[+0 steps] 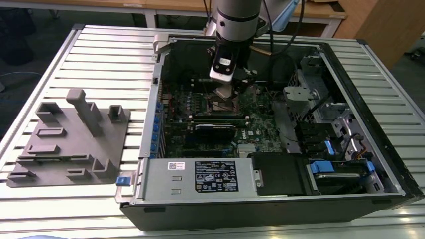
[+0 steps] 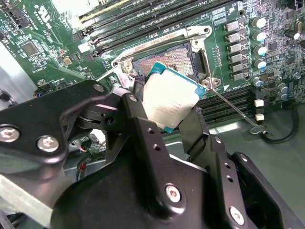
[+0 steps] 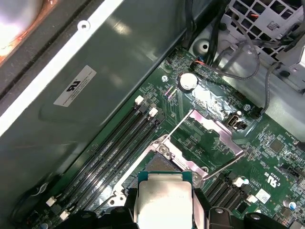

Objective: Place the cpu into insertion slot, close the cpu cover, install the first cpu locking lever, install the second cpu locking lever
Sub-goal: 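Place the cpu into insertion slot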

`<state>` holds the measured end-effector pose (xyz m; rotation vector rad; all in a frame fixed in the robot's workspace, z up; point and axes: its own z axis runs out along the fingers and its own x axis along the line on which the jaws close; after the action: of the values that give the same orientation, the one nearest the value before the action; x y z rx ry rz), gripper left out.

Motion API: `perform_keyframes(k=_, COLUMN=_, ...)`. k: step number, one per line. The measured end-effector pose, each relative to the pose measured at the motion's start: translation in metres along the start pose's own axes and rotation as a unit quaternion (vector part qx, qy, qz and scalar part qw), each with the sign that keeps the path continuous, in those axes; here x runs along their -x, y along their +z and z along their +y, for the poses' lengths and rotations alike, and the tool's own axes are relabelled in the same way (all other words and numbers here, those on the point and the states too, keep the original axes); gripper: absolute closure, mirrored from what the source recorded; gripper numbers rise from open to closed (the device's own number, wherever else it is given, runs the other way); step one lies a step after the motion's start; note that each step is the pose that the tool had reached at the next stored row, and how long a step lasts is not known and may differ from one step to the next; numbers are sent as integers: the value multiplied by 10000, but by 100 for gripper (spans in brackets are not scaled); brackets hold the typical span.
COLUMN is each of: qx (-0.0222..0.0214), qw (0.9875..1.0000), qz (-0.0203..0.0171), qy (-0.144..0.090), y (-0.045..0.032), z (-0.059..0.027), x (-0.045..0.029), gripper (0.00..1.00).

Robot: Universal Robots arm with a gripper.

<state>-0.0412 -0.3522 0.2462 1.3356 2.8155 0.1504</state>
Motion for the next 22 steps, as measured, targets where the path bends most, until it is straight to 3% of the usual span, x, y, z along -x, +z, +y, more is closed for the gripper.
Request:
perform_keyframes(k=3, qx=1, qw=10000, qz=-1, qy=9, y=0, z=0, x=0, gripper=46)
perform_keyframes(k=8, qx=5, qw=9997, qz=-21, qy=226, y=2, z=0, x=0, gripper=46)
perform_keyframes(k=18, qx=5, qw=9997, qz=-23, qy=234, y=3, z=0, x=0, gripper=46)
perform_keyframes(k=22, qx=9, qw=9991, qz=-41, qy=422, y=5, z=-1, x=0, gripper=46)
